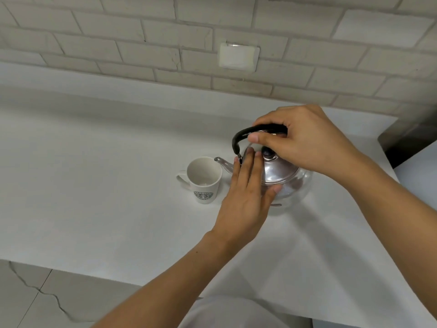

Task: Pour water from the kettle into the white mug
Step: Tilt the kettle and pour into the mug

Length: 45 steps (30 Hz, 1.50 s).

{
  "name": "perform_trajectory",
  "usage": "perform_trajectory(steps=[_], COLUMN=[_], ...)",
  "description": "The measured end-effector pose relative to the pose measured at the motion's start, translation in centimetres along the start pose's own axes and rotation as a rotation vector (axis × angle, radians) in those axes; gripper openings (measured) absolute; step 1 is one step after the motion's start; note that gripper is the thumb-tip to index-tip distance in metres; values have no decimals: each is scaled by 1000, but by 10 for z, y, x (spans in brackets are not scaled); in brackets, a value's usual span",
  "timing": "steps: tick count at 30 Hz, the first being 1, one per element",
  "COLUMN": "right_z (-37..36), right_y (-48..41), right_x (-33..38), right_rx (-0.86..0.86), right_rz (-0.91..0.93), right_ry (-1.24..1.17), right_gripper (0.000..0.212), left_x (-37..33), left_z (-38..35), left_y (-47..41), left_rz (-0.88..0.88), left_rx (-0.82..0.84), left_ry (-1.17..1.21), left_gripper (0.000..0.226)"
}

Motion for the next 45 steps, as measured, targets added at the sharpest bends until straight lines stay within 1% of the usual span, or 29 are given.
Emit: perform_trajectory(steps=[5, 13, 24, 32, 39, 45], right_z=[-3, -7, -10, -10, -9, -8], right_y=[-9, -18, -32, -40, -44, -47], right_x=[16, 31, 54, 60, 64, 70], right_rx=[65, 74, 101, 151, 173, 196], right_rz=[68, 130, 231, 236, 225, 218], right_ry=[108, 192, 302, 351, 372, 405], right_gripper=[29, 34, 31, 30, 37, 32], left_x=[-6, -7, -9, -11, -14, -16], left_z=[2, 8, 16, 20, 21, 23], left_y=[6, 10, 9, 9, 9, 9], left_rz=[54, 79, 70, 48, 45, 52], left_rx=[-26, -48, -112, -152, -169, -174], left_ry=[125, 262, 345, 380, 386, 419], left_gripper=[75, 73, 71, 70, 69, 67])
Point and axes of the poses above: each hand's wrist, its own y-axis away from the middle knuckle, its own z-axis out of the back of the hand, x = y × z, the point moved 4 cm from there along -y, towards the middle knuckle, and after that the axes turned 2 degrees about x, right-handed, at the moved point
